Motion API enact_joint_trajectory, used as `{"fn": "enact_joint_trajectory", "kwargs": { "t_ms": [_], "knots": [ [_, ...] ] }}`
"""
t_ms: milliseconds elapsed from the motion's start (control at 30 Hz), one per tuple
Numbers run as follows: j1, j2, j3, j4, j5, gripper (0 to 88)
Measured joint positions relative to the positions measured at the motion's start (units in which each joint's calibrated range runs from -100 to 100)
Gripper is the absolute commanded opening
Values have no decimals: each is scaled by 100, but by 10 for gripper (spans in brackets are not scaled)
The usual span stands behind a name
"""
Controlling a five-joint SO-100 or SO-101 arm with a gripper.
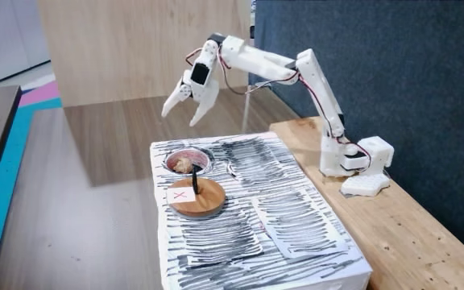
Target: Pick the brown debris from the hole.
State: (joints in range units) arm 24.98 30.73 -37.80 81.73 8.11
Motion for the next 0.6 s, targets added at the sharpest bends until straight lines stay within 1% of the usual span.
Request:
{"fn": "enact_joint_trajectory", "kwargs": {
  "t_ms": [267,600],
  "knots": [
    [0,748,-9,444,0,269],
    [0,1185,-9,495,0,269]
  ]
}}
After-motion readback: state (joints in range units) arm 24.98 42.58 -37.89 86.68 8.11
